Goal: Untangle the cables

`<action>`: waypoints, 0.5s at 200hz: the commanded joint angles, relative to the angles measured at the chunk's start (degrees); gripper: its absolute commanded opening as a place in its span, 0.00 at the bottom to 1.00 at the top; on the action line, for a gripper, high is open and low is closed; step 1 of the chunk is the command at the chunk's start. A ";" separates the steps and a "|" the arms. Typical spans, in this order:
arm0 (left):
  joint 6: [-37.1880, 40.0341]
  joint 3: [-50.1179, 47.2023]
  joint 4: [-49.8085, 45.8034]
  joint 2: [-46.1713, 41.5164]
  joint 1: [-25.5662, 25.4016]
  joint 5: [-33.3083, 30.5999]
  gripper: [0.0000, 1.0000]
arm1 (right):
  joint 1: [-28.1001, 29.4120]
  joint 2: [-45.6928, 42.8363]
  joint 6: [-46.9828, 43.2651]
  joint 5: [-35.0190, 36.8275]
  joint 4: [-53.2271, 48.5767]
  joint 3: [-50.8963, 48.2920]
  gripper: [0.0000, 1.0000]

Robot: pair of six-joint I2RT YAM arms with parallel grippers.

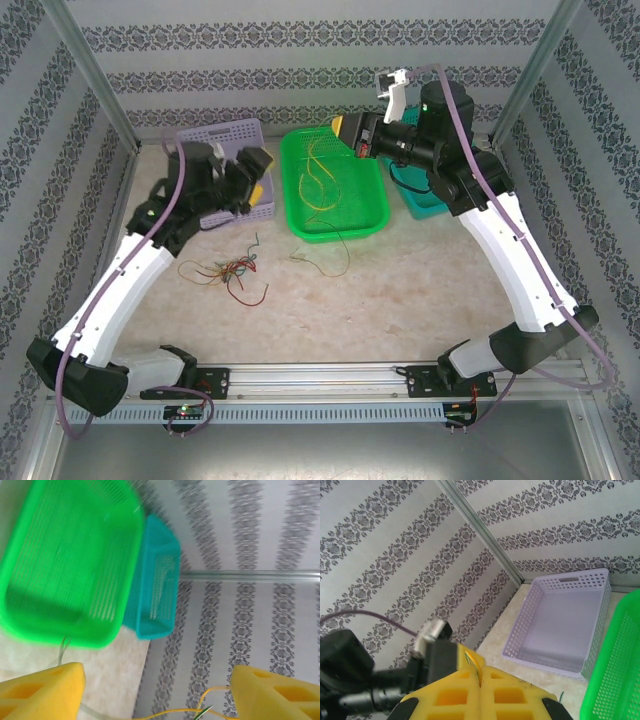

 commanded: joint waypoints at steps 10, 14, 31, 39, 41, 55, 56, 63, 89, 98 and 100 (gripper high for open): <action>-30.30 -9.22 4.24 -2.22 -6.17 -3.30 0.82 | 0.55 -3.34 -2.84 -0.64 -0.01 -2.06 0.00; -32.32 -9.88 3.75 -2.21 -6.82 -2.99 0.82 | 0.51 -3.73 -2.90 -0.87 -0.04 -2.48 0.00; -41.00 -13.33 5.54 -1.48 -9.37 -1.33 0.86 | 0.47 -5.01 -3.11 -1.57 -0.10 -4.12 0.00; -44.26 -15.27 9.72 -1.09 -10.74 -2.26 0.86 | 0.47 -5.55 -3.19 -1.94 0.01 -4.97 0.00; -44.96 -15.60 10.46 -0.94 -11.00 -2.52 0.86 | 0.47 -5.70 -3.09 -1.99 0.07 -5.15 0.00; -48.72 -16.25 14.18 0.85 -12.58 -3.86 0.90 | 0.47 -6.72 -2.79 -2.53 0.37 -6.50 0.00; -48.93 -16.23 14.41 0.94 -12.64 -3.91 0.90 | 0.47 -6.85 -2.78 -2.55 0.38 -6.60 0.00; -50.18 -16.00 16.06 2.13 -13.19 -4.00 0.90 | 0.47 -7.30 -2.75 -2.66 0.34 -7.27 0.00; -54.40 -14.14 21.44 6.60 -16.30 -3.48 0.92 | 0.39 -8.88 -2.61 -2.65 0.29 -9.21 0.00; -55.02 -13.67 21.34 7.38 -17.46 -3.70 0.92 | 0.38 -9.27 -2.57 -2.69 0.36 -9.57 0.00; -55.23 -13.66 21.54 7.52 -17.63 -3.89 0.92 | 0.40 -9.31 -2.51 -2.67 0.34 -9.60 0.00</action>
